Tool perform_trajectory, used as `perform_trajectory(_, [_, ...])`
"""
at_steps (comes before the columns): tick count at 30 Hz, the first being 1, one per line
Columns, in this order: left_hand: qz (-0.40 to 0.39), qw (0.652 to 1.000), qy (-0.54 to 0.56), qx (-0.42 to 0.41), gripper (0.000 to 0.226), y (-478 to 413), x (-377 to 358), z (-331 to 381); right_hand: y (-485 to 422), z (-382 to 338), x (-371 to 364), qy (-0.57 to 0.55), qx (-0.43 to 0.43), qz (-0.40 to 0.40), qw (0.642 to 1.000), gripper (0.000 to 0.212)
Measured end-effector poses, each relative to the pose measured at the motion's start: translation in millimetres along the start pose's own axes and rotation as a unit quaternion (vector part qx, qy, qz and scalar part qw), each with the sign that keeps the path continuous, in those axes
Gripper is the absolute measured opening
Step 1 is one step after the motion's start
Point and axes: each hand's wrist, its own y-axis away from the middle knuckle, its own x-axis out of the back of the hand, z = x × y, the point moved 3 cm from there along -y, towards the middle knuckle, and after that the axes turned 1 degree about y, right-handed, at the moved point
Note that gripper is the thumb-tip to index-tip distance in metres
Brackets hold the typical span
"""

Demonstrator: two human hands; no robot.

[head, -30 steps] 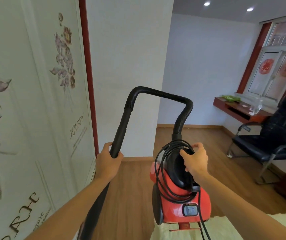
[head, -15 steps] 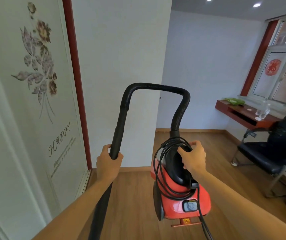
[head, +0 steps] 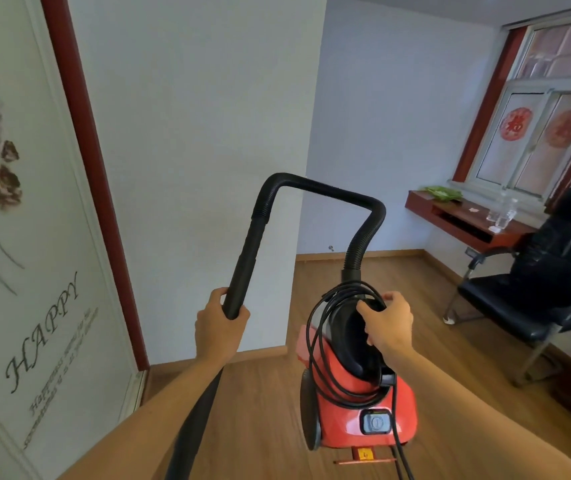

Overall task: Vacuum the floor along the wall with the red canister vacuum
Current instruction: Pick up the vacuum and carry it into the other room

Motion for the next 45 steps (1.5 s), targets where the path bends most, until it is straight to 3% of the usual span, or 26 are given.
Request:
perform_trajectory(17, [-0.091,0.995,0.032,-0.027,0.042,-161.0,-136.9,-9.8,-163.9,10.9,-39.8,0.029,-0.049,0.089,0.994,0.043])
perform_trajectory(28, [-0.137,0.989,0.035,-0.032,0.041,-242.3,-301.2,12.8,-307.8,48.6,-9.3,0.047,-0.069,0.114,0.990,0.032])
perform_trajectory(45, [-0.233,0.968,0.082,-0.036,0.033,-302.3,-547.5,56.1,-489.8,111.7,67.3,0.016,-0.114,0.191,0.975,0.033])
